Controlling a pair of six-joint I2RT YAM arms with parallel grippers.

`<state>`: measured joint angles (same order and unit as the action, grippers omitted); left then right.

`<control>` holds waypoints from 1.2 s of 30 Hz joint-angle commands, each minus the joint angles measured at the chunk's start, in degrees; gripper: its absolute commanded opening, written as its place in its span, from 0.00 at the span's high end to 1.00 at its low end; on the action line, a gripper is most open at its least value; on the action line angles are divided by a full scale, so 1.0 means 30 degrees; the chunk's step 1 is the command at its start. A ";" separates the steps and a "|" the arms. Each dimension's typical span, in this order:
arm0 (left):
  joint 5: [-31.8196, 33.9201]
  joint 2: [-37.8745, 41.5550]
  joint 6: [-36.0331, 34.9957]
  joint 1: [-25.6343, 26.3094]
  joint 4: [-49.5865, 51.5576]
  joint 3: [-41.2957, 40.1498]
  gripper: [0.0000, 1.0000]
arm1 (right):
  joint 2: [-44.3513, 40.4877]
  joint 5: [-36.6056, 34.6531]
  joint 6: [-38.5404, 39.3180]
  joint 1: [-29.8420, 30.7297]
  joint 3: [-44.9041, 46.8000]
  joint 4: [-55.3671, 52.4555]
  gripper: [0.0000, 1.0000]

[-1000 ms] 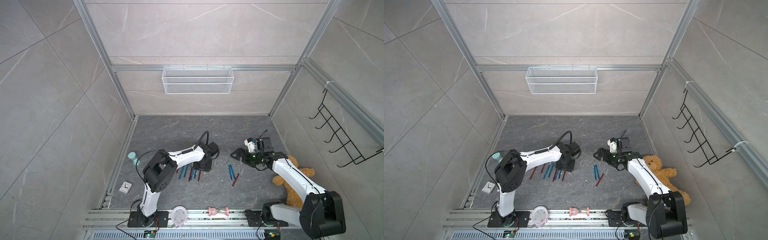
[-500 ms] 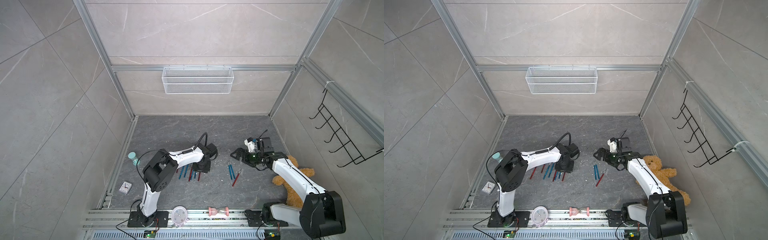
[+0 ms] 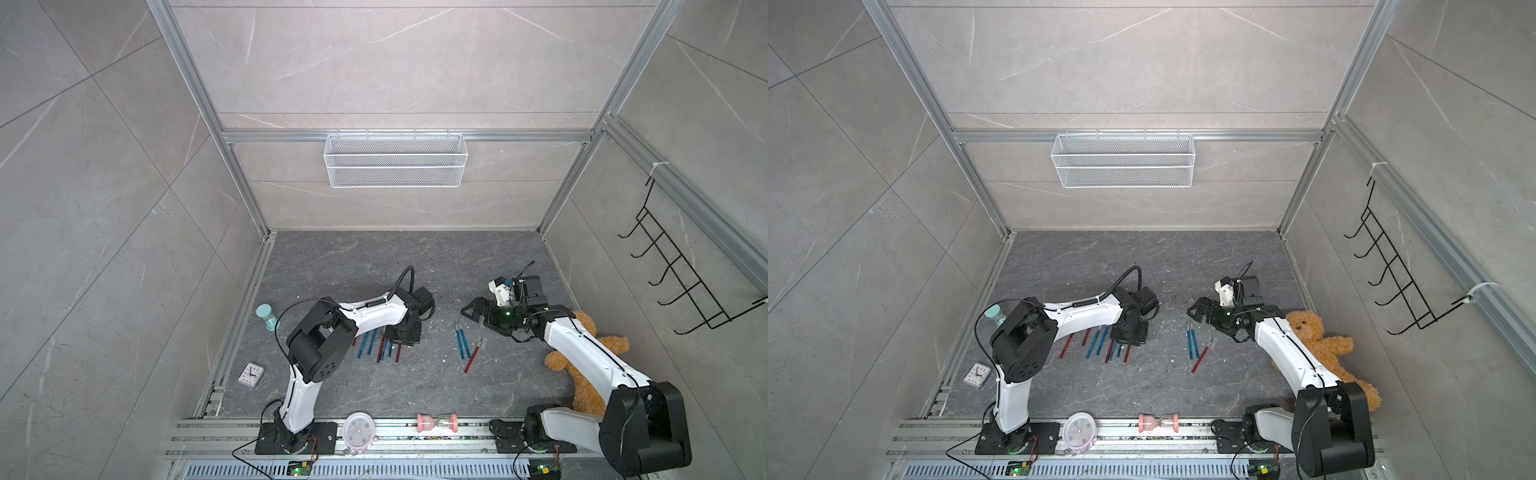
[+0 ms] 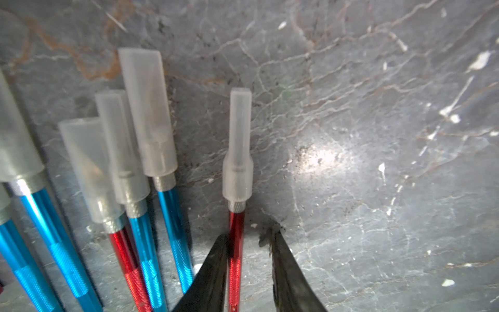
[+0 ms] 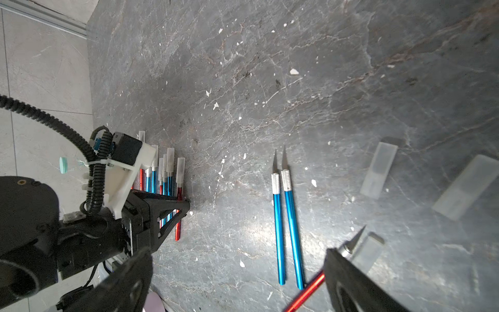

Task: Remove protective caps from carving knives
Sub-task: Pick up the carving knife from the center of the board.

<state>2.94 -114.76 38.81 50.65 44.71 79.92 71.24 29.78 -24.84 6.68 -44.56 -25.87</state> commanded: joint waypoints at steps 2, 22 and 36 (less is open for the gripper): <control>-0.0192 -0.0652 0.0045 -0.0155 0.0020 -0.0392 0.74 | -0.0304 0.0064 0.0108 -0.0089 0.0189 0.0112 0.02; -0.0980 -0.1785 -0.0087 -0.0273 -0.0900 -0.0771 0.87 | -0.0025 0.0005 0.0121 -0.0100 -0.0090 0.0097 0.02; -0.1031 -0.0413 -0.0623 -0.0258 -0.0428 0.0096 1.00 | -0.0173 -0.0171 0.0106 -0.0103 -0.0170 -0.0071 0.02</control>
<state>0.30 -115.02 38.52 50.09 43.51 80.03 71.24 29.76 -24.84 6.61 -44.56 -25.87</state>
